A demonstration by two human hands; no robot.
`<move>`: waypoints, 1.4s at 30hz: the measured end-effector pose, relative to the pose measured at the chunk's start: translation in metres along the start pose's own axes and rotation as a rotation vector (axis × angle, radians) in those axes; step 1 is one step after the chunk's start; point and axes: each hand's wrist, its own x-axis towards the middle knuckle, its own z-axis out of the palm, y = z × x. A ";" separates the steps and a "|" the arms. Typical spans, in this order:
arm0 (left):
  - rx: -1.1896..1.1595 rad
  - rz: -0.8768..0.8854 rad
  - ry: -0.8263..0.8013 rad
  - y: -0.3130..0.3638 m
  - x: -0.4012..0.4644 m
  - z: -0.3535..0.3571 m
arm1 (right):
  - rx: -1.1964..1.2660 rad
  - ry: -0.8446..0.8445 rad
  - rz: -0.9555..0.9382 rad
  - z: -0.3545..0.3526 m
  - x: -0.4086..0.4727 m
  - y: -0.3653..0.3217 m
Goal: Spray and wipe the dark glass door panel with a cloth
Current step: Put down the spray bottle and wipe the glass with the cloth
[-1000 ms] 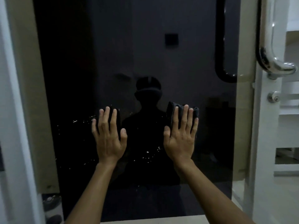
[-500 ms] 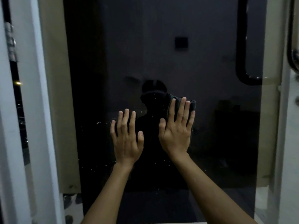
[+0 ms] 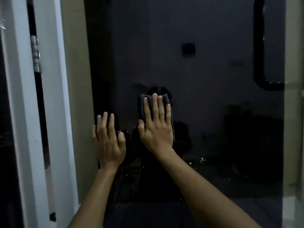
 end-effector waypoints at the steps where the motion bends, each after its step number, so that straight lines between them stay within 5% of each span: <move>1: -0.005 0.001 -0.007 -0.007 0.000 0.000 | 0.001 -0.006 -0.013 0.001 0.000 -0.006; 13: -0.040 0.120 -0.086 -0.039 0.006 -0.021 | 0.021 -0.010 -0.021 0.018 -0.013 -0.064; 24: -0.037 0.023 -0.104 -0.107 0.009 -0.054 | 0.083 -0.009 -0.056 0.035 -0.014 -0.135; 32: -0.139 0.100 -0.235 -0.119 0.009 -0.070 | -0.018 -0.059 -0.220 0.060 -0.026 -0.207; 42: -0.056 0.106 -0.281 -0.105 -0.009 -0.069 | -0.001 -0.167 -0.264 0.059 -0.087 -0.212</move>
